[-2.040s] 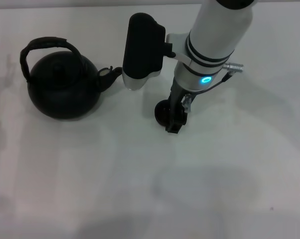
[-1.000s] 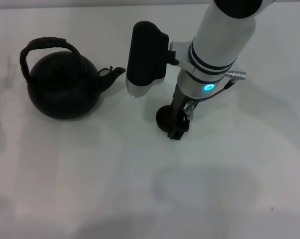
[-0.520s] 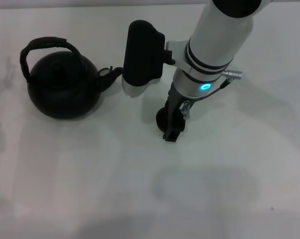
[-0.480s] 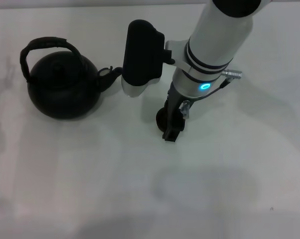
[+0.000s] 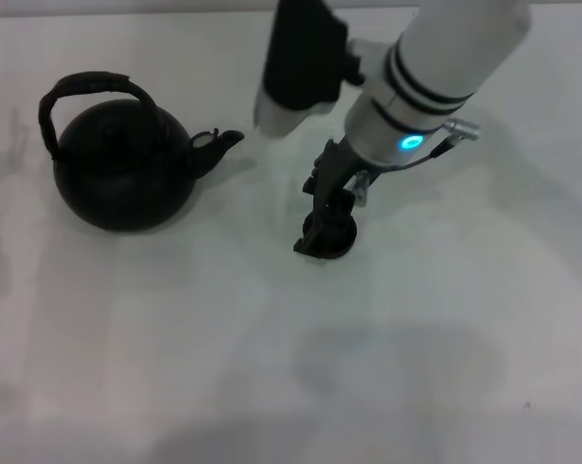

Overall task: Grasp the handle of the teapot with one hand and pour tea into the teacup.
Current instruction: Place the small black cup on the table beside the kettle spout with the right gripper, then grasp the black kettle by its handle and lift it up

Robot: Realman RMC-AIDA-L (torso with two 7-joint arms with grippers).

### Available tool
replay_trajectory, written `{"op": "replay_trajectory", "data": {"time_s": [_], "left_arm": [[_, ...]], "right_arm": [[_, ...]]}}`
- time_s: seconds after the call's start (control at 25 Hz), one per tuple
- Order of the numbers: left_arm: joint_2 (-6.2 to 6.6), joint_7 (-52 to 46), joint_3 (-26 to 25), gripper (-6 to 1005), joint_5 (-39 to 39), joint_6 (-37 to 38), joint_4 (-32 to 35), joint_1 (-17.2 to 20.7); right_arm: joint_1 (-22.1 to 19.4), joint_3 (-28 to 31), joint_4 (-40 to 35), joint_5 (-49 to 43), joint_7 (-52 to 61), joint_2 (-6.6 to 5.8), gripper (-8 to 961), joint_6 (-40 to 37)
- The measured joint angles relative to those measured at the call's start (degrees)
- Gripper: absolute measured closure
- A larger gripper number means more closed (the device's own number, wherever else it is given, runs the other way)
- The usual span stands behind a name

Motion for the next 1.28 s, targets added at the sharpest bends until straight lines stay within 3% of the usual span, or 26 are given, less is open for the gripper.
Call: {"op": "replay_trajectory", "data": {"time_s": [0.36, 0.6, 0.8, 0.92, 1.08, 1.2, 1.28], "left_arm": [[0.17, 0.1, 0.0, 169, -0.1, 0.0, -0.5, -0.3], [0.28, 0.1, -0.1, 169, -0.1, 0.0, -0.6, -0.7], [0.29, 0.2, -0.1, 170, -0.2, -0.1, -0.7, -0.9], [0.27, 0.2, -0.1, 170, -0.2, -0.1, -0.7, -0.9], [0.18, 0.2, -0.1, 169, -0.3, -0.1, -0.7, -0.9], [0.16, 0.1, -0.1, 169, -0.2, -0.1, -0.7, -0.9], [0.13, 0.1, -0.1, 169, -0.2, -0.1, -0.7, -0.8]], "right_arm": [[-6.8, 18.8, 0.5, -1.2, -8.8, -0.32, 89, 1.0], [-12.6, 35.6, 0.9, 3.4, -14.9, -0.24, 91, 0.9], [-17.6, 53.5, 7.4, 18.9, -25.3, -0.5, 92, 2.1], [-19.9, 61.0, 14.0, 31.3, -31.1, -0.65, 93, 4.4], [-23.4, 65.5, 21.3, 47.7, -36.4, -0.29, 96, 3.0], [-25.2, 66.0, 28.9, 63.0, -41.2, -0.16, 98, -3.8], [-25.5, 66.0, 30.0, 67.1, -47.3, 0.0, 99, -7.1]]}}
